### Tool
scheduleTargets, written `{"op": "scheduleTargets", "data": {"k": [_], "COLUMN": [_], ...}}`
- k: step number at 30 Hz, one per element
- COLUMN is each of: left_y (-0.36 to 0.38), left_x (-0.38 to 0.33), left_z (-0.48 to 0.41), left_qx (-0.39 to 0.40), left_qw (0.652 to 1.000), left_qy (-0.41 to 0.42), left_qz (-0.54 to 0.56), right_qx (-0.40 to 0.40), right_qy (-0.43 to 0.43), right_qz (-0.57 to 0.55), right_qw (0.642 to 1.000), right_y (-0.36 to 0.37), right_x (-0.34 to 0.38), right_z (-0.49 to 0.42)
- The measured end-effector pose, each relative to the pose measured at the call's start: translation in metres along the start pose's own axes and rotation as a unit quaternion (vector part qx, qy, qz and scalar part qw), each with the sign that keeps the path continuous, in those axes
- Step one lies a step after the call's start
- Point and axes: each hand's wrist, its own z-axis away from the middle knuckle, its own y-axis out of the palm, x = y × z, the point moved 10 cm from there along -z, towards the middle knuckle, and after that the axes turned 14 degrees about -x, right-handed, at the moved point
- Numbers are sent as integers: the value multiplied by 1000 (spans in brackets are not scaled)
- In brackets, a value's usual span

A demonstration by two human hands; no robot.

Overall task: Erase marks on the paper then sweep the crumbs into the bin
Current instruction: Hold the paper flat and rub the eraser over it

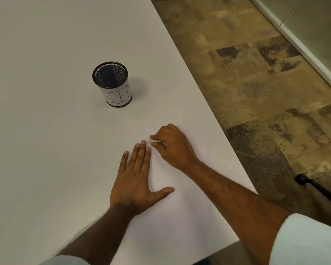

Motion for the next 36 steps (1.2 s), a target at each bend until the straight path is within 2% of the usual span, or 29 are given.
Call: {"op": "scheduleTargets", "data": {"k": [6, 11, 16, 21, 24, 27, 30, 32, 36], "left_y": [-1, -2, -1, 1, 0, -2, -3, -5, -5], "left_x": [0, -1, -1, 1, 1, -1, -2, -3, -4], "left_z": [2, 1, 1, 1, 1, 1, 1, 1, 1], "left_qx": [-1, -5, -1, 1, -4, -7, -5, -8, -5], "left_qw": [1000, 1000, 1000, 1000, 1000, 1000, 1000, 1000, 1000], "left_qy": [0, -1, -1, -4, -7, -2, 2, 5, 12], "left_qz": [-4, -2, 2, -2, -2, -3, -4, -3, -3], "right_qx": [-21, -42, 10, -10, -29, -88, -125, -105, 14], "right_qy": [7, 74, 2, -14, 42, 152, 200, 188, 65], "right_qz": [39, 19, -29, -4, 6, -66, -110, -91, -45], "right_qw": [999, 996, 1000, 1000, 999, 982, 966, 972, 997], "right_y": [5, -4, 12, 22, 23, -1, -40, -64, -66], "right_x": [-25, -47, -7, -14, -31, -52, -60, -53, -17], "right_z": [-50, -63, -17, -53, -77, -79, -49, -14, 54]}}
